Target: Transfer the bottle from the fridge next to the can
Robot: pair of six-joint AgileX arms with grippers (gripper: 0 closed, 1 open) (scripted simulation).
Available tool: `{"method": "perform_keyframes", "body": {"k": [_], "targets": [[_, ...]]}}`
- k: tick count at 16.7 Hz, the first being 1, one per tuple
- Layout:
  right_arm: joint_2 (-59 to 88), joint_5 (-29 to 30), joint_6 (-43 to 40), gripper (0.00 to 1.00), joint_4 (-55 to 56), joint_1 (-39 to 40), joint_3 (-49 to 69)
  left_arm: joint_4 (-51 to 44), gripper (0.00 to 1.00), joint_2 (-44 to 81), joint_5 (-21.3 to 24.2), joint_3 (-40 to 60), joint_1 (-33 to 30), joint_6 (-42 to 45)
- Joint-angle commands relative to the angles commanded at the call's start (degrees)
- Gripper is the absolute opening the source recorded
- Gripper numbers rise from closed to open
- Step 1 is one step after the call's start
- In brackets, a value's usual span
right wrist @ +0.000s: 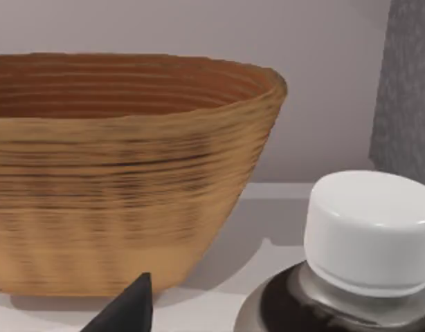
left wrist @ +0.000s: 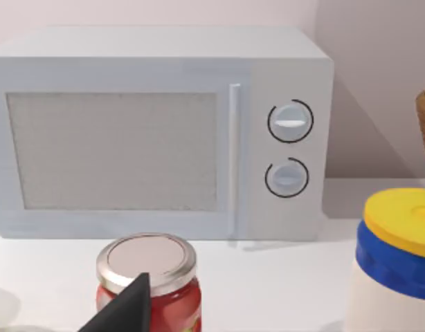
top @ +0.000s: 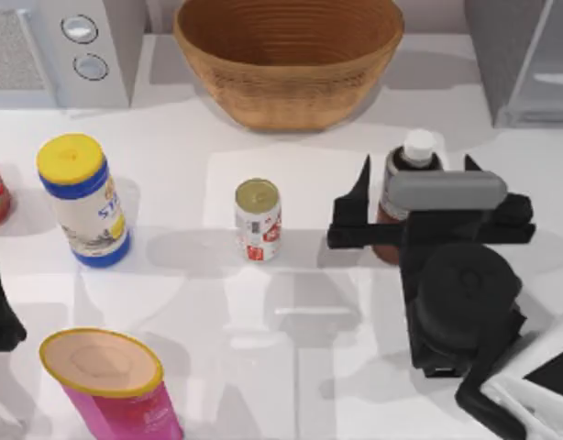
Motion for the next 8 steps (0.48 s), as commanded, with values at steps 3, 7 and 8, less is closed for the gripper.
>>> {"method": "perform_keyframes", "body": {"k": [3,7,8], "targets": [[-1.75,-0.88,-0.14,1.00,-0.41,-0.65,0.33,0.00,1.00,0.00,0.00,0.00,0.00,0.00],[-12.54,-6.43,-0.71,1.00,-4.80,-5.01,0.20,0.00,1.00,0.00,0.00,0.00,0.00,0.00],[-16.67,-8.47,-0.86,1.00,-6.99,-6.62,-0.26,0.00,1.00,0.00,0.00,0.00,0.00,0.00]]}}
